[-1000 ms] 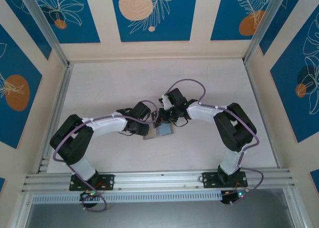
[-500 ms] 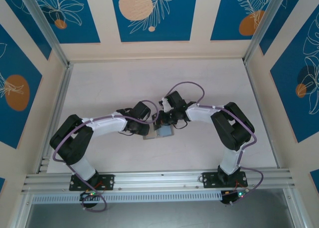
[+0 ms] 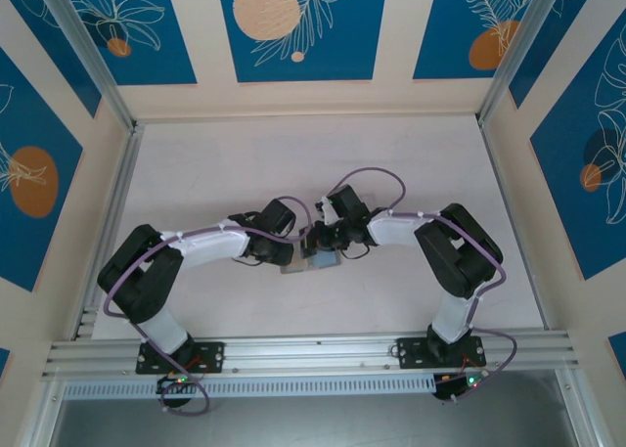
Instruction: Put the credit cards into the card holder
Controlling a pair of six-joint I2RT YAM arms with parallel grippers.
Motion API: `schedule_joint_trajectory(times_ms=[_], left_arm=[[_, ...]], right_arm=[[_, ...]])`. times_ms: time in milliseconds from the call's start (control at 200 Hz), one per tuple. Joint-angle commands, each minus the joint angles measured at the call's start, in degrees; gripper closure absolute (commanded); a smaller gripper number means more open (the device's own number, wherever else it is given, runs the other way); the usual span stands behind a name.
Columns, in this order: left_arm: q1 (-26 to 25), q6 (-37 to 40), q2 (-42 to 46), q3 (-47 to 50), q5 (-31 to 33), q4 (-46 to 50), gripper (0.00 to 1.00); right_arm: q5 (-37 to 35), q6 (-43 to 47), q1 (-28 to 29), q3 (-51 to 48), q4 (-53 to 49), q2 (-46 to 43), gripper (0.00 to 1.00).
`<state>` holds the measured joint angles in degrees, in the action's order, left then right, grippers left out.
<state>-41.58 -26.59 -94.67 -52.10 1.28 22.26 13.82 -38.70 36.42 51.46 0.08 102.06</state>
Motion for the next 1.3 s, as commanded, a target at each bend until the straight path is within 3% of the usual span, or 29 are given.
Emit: schedule_joint_trajectory(times_ms=[0,735,1295], left_arm=[[0.3,-0.1,-2.9,2.0,0.7,2.3,0.7],[0.3,0.0,-3.2,1.7,0.3,2.5,0.7],[0.3,0.3,-3.4,1.4,0.3,2.7,0.7]], right_arm=[[-5.2,-1.1,-0.2,-2.7,-5.7,-0.9,1.0],[0.7,-10.0,1.5,-5.9,3.7,3.5,1.0],[0.3,-9.1,2.0,-10.3,2.1,3.2,1.0]])
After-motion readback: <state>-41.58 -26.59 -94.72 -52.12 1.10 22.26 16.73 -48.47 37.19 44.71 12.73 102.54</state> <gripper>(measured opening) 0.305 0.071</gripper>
